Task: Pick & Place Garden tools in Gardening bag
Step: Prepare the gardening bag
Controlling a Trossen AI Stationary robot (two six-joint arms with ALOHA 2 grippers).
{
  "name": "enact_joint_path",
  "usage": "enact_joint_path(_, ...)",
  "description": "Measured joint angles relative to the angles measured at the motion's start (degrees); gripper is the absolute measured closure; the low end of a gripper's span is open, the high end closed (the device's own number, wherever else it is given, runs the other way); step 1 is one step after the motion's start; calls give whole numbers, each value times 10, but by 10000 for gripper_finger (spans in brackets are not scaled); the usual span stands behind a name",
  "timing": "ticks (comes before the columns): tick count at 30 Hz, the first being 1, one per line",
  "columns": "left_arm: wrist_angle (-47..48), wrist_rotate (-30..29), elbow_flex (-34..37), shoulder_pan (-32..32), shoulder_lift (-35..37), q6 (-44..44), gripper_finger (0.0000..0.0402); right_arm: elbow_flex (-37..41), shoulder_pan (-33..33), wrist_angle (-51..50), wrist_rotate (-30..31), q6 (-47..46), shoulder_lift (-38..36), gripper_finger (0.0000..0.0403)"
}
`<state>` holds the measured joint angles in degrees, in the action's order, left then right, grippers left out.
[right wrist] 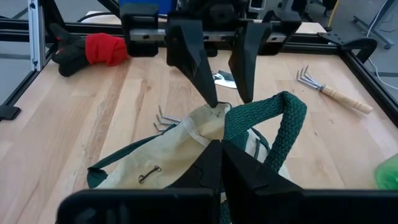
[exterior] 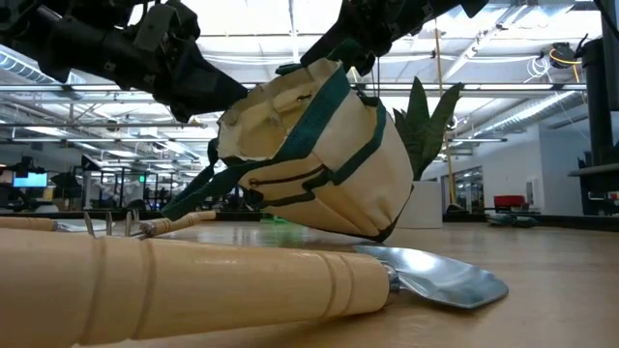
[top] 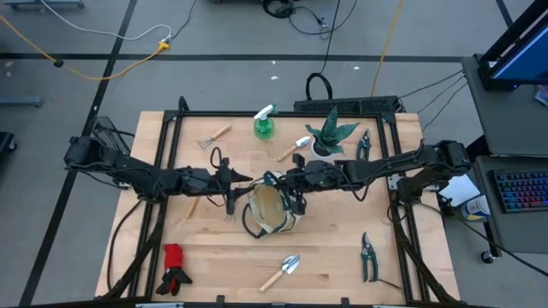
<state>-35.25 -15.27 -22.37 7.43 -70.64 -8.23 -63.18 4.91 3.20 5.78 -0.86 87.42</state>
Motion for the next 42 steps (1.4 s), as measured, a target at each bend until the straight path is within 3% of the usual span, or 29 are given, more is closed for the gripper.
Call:
enact_joint_path(19, -15, -34, 0, -1, -29, 21, 249, 0, 0, 22, 1, 0, 0, 403)
enact_joint_path(23, -17, -33, 0, -1, -29, 21, 283, 0, 0, 23, 1, 0, 0, 403)
enact_joint_path(31, -21, -34, 0, -1, -29, 13, 390, 0, 0, 22, 1, 0, 0, 403)
enact_joint_path(38, -22, -16, -21, -1, -23, -27, 394, 0, 0, 19, 0, -86, 0, 403)
enact_joint_path(42, 5, 10, -56, -1, -23, -30, 393, 2, 1, 15, -1, -90, 0, 403)
